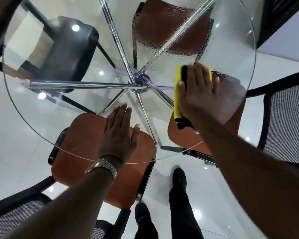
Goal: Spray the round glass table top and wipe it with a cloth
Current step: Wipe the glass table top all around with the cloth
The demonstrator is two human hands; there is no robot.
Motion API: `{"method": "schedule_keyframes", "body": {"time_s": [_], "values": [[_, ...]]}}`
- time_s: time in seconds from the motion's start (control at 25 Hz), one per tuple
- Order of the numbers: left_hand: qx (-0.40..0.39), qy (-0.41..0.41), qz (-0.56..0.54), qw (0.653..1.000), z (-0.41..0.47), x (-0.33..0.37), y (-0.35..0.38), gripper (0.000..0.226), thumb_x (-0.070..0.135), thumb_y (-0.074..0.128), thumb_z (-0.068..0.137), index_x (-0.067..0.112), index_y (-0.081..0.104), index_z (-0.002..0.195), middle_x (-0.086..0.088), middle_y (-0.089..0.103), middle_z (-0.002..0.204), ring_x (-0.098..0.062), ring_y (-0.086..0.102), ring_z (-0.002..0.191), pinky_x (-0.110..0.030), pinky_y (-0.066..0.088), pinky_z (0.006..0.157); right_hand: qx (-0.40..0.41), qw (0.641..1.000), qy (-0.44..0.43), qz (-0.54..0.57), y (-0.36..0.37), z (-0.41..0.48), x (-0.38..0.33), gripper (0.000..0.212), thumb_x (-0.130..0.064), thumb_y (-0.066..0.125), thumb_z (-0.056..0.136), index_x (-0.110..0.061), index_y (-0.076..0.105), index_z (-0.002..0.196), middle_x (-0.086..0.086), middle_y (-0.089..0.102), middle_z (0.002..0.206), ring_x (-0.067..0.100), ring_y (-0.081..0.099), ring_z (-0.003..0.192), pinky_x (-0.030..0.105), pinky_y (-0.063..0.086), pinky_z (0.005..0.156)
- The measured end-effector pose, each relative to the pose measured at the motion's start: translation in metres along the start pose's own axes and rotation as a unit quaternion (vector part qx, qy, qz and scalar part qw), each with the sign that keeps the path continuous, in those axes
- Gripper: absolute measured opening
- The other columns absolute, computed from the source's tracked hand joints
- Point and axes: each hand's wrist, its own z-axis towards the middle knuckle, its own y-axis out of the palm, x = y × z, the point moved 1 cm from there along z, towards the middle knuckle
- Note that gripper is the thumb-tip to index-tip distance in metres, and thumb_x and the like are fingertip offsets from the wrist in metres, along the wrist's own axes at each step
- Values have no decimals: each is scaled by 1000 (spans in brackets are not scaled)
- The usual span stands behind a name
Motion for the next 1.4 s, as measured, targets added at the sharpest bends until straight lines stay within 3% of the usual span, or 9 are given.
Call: {"method": "schedule_keyframes", "body": {"time_s": [0.08,0.24,0.36,0.48,0.72,0.92,1.0,1.2,1.4], "values": [[-5,-8,-2,1000,1,3,-3,60,40,45,103,7,43,153,-11,35,165,-30,30,153,-47,24,126,13,1000,9,2,-3,-54,-9,65,-48,34,110,-21,31,169,5,26,177,26,21,164,56,15,132],[-12,-8,-5,1000,0,6,-7,63,44,46,103,6,43,152,-12,35,165,-31,29,153,-49,26,124,-73,951,-299,-24,-10,-49,15,63,-51,36,111,-24,33,168,5,30,175,24,25,163,60,19,130],[-21,4,-16,1000,0,0,-3,74,54,51,100,6,40,154,-12,33,165,-31,26,154,-50,26,125,-52,995,-79,-23,-11,13,49,66,-55,30,108,-30,22,168,2,23,178,22,19,164,61,15,131],[-25,9,-13,1000,0,1,-7,85,64,53,95,5,39,154,-14,34,165,-32,28,154,-51,26,125,4,993,122,7,-12,-32,27,70,-54,32,108,-22,23,170,5,20,178,26,16,165,57,12,132],[-51,-12,-1,999,1,6,-11,98,77,53,85,10,39,154,-11,33,165,-29,27,154,-48,21,126,-106,967,-230,-26,-13,-50,20,70,-56,37,108,-25,26,170,4,22,178,26,19,165,60,18,130],[-53,-5,6,999,1,5,-12,109,87,48,81,9,36,156,-11,29,167,-30,24,156,-48,20,127,9,989,149,-3,-14,-39,34,73,-57,32,108,-21,22,171,7,20,178,29,16,165,59,14,132],[-48,-5,5,999,1,6,-14,110,88,48,81,7,38,155,-12,31,166,-31,25,155,-49,22,126,11,995,102,-11,-11,-77,3,73,-54,34,108,-18,24,170,9,22,178,30,19,165,57,17,132],[-44,-5,-3,999,2,9,-12,106,81,59,79,7,41,152,-12,34,164,-32,29,153,-49,26,124,-109,965,-240,-12,-13,-39,39,74,-61,36,107,-25,22,171,3,17,179,25,14,166,58,17,131],[-20,-5,16,1000,15,24,-21,97,74,65,77,8,49,146,-11,44,157,-33,40,145,-50,28,122,-71,995,61,38,-22,36,91,76,-61,32,104,-32,14,171,-4,9,180,18,5,167,55,8,134]]}}
